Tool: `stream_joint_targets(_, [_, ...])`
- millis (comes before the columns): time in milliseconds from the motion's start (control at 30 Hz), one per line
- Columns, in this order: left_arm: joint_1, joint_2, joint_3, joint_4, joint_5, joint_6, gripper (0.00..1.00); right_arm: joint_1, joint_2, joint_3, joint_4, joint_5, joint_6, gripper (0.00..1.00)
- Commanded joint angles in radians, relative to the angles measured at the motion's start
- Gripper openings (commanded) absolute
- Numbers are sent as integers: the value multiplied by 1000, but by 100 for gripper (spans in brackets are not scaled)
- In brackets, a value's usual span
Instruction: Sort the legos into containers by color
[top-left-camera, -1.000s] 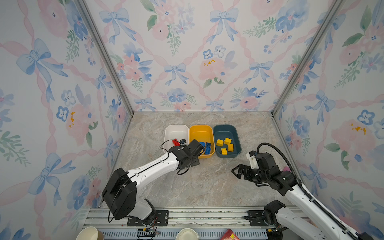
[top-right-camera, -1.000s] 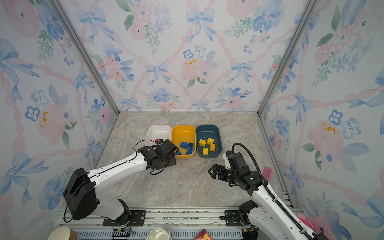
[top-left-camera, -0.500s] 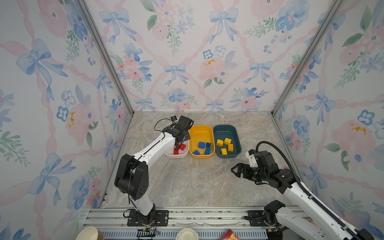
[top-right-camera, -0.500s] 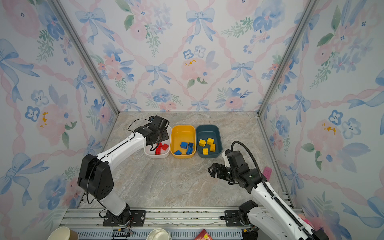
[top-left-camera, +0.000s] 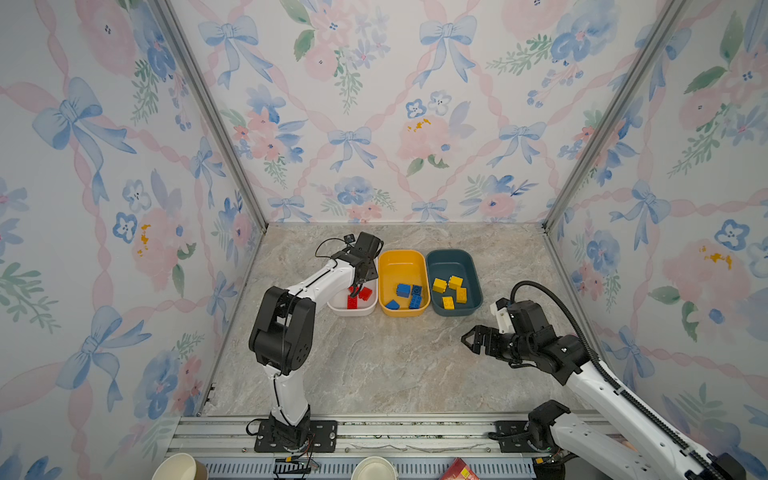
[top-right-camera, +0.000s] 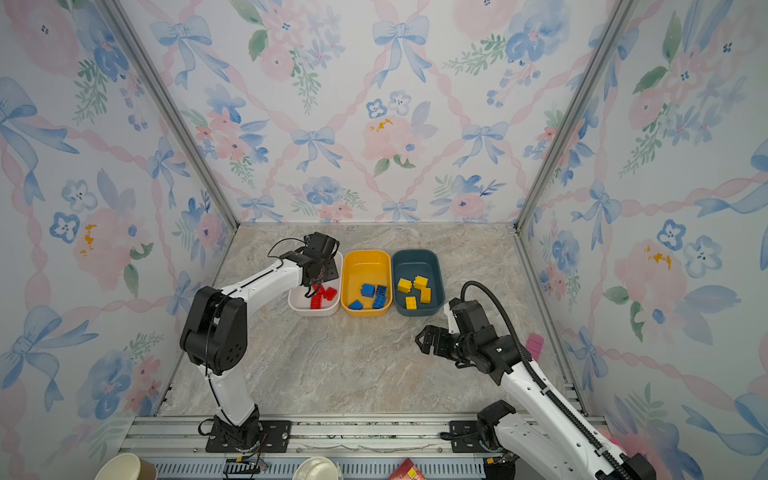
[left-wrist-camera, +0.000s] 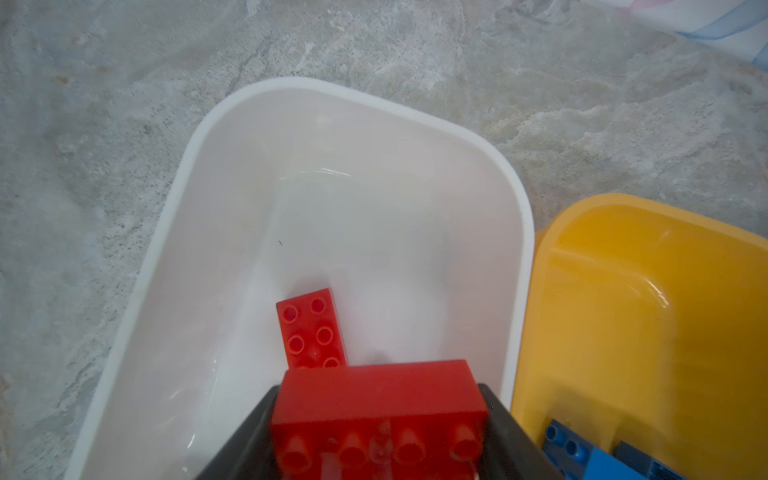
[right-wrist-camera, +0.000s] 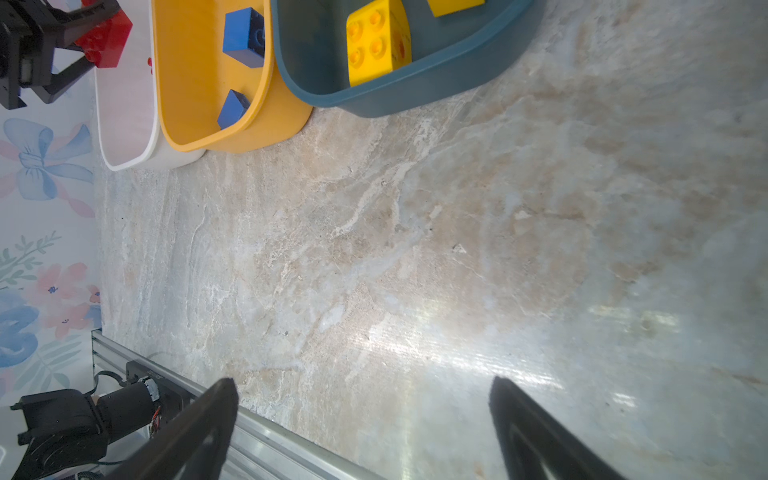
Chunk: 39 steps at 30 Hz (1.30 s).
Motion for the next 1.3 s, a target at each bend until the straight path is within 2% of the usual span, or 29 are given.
stream_joint_targets(0, [9,19,15,15,8,29,59,7,2,27,-9,11,7,97])
stream_joint_targets(200, [9,-14,-9,38,14,34,71,8,5,27,-7,13,5,97])
stream_joint_targets(400, [8,-60,-44,56,10,40,78,7,11,27,-1,15,4,97])
stream_joint_targets(767, [-4,-171,-152,115,-33,58,85,6,27,47,-11,32,-17,97])
stream_joint_targets(1000, [-18,-281,-278,222,-86,102,92,-18,78,109,-24,77,-134,97])
stream_joint_targets(1267, [-23,-444,-467,401,-119,161,98,-115,158,159,25,120,-279,97])
